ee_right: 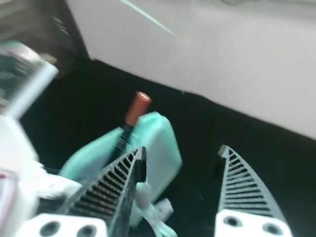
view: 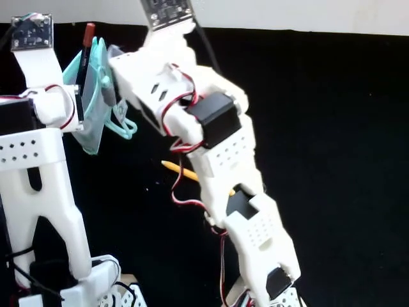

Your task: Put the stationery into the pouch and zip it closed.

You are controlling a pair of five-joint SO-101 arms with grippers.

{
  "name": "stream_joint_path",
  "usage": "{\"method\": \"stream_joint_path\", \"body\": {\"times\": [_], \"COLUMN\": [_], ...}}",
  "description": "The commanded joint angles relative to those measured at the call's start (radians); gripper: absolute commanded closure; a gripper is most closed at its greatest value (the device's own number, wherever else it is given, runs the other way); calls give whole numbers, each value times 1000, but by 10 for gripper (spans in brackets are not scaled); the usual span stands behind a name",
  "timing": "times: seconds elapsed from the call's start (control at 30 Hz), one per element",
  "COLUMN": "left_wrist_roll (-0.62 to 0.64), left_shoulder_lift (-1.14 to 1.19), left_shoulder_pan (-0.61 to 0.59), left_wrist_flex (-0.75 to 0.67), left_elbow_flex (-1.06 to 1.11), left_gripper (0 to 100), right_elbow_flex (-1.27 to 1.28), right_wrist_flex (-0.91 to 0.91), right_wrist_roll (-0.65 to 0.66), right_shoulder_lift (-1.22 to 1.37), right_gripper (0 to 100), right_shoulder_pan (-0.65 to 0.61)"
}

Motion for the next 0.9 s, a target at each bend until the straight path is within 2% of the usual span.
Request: {"method": "stream_joint_path", "body": {"times": [0.0, 0.13, 0.37, 0.57, 0.87], "left_wrist_roll": [-21, -38, -41, -60, -64], "left_shoulder_lift": [-7, -7, -5, 120, 286], "left_shoulder_pan": [56, 70, 166, 186, 150], "left_wrist_flex": [52, 89, 118, 121, 84], "left_elbow_flex": [-128, -196, -245, -193, -189], "left_gripper": [993, 993, 993, 993, 993], "right_elbow_flex": [-105, -105, -105, -105, -105], "right_wrist_flex": [76, 183, 186, 186, 186], "right_wrist_roll": [15, 77, 189, 195, 193], "right_shoulder_lift": [-51, -41, 88, 189, 242], "right_gripper": [771, 771, 771, 771, 771], "right_shoulder_pan": [62, 101, 225, 302, 317]}}
